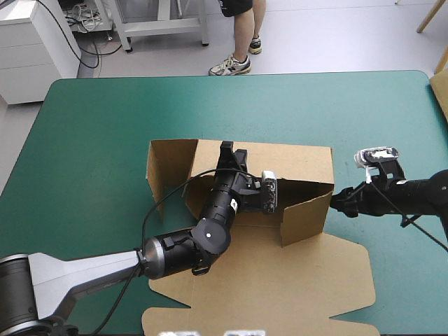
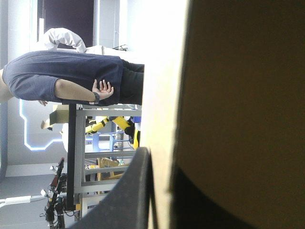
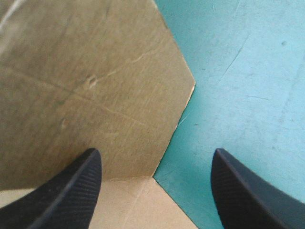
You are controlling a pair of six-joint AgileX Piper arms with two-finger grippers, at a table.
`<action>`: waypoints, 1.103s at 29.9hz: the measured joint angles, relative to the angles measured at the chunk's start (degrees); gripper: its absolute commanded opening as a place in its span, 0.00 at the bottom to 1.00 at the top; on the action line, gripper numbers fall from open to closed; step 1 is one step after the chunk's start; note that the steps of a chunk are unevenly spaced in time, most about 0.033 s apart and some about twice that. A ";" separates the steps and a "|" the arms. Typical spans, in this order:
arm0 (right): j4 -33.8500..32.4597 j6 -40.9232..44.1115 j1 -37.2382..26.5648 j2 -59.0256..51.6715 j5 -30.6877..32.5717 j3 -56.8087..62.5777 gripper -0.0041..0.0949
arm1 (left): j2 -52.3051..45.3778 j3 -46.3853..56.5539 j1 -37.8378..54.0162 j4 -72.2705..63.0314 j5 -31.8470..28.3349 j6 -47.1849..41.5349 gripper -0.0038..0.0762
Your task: Fold the box
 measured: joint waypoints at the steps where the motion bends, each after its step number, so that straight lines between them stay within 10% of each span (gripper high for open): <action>1: 0.58 -1.66 0.00 -0.69 -0.46 1.12 0.65 | -0.02 0.00 0.00 -0.06 0.00 0.26 0.04; 24: 2.79 -14.75 0.00 -2.86 7.95 5.36 0.65 | -0.13 0.00 0.00 -0.88 -0.42 3.66 0.04; 33: 6.11 -14.75 0.00 -2.86 1.61 5.58 0.65 | -0.13 0.00 0.00 -0.88 -0.54 3.66 0.04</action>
